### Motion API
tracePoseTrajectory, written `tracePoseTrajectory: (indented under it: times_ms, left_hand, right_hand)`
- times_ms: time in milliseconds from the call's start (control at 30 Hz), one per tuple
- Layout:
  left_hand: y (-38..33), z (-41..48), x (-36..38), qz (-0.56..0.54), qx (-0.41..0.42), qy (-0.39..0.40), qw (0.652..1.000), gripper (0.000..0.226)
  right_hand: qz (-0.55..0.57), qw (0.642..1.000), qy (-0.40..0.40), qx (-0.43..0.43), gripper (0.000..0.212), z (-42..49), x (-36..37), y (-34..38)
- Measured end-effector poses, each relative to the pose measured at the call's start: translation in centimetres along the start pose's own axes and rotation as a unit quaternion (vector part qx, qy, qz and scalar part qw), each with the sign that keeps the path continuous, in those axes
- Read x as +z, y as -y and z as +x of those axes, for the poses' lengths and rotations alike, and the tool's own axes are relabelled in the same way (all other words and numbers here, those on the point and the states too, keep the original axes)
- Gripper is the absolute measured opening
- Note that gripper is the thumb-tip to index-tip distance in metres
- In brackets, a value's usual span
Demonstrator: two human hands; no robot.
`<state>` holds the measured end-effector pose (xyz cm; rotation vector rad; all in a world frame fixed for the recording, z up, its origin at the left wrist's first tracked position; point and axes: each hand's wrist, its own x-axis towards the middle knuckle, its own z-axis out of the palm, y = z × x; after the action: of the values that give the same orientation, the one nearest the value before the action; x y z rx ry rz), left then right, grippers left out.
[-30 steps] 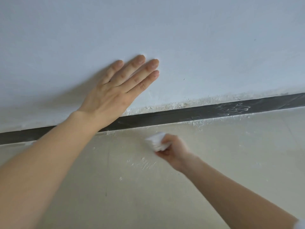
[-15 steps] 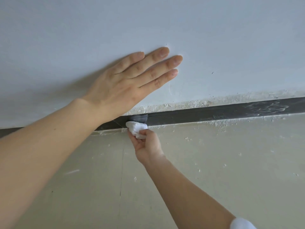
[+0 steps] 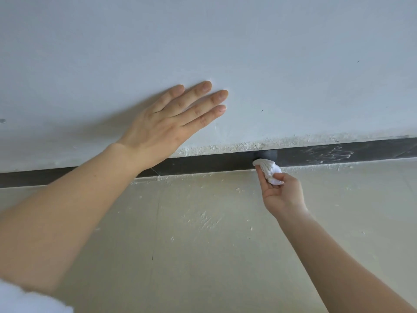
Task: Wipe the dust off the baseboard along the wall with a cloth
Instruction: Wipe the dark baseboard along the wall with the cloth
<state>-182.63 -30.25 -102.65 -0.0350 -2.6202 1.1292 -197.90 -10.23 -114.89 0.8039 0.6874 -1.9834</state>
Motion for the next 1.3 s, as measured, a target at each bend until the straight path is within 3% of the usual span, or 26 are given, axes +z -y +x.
tracePoseTrajectory:
  times_ms: [100,300,367,533,667,933,1100,1200,1300]
  left_hand:
    - [0.6,-0.1,-0.3,0.014,0.019,0.007,1.000,0.068]
    - [1.3,-0.1,-1.0,-0.029,0.031,0.041,0.998,0.066]
    - [1.7,-0.1,-1.5,-0.059,0.039,0.049,0.996,0.066]
    - [2.1,0.2,-2.3,-0.077,0.045,0.051,0.995,0.070]
    - [1.8,0.2,-2.2,-0.076,0.041,0.051,0.995,0.068]
    - [0.7,0.3,-1.6,-0.061,0.017,0.024,0.998,0.067]
    - [-2.1,0.9,-1.2,-0.021,-0.041,0.020,0.999,0.095]
    - [-4.1,2.8,-1.1,-0.007,-0.053,-0.004,0.999,0.094]
    - [-5.9,5.6,-0.8,0.003,-0.060,-0.036,0.998,0.087]
  right_hand:
    - [-0.056,0.998,-0.018,-0.004,0.024,0.0,-1.2,0.1]
    - [-0.269,0.943,0.054,0.189,0.013,0.1,0.7,-12.5]
    - [-0.262,0.937,0.076,0.216,0.011,0.2,2.0,-16.1]
    - [-0.114,0.970,0.062,0.207,0.024,0.2,4.3,-18.5]
    - [-0.041,0.981,0.051,0.184,0.023,0.2,4.1,-16.2]
    - [-0.011,0.997,0.023,0.072,0.022,0.2,1.6,-5.2]
    - [-0.031,0.999,-0.007,-0.023,0.031,0.3,-0.4,2.3]
    - [-0.055,0.997,-0.023,-0.055,0.029,-0.3,-1.7,5.2]
    - [-0.150,0.988,-0.039,-0.022,0.022,-1.1,-2.9,5.4]
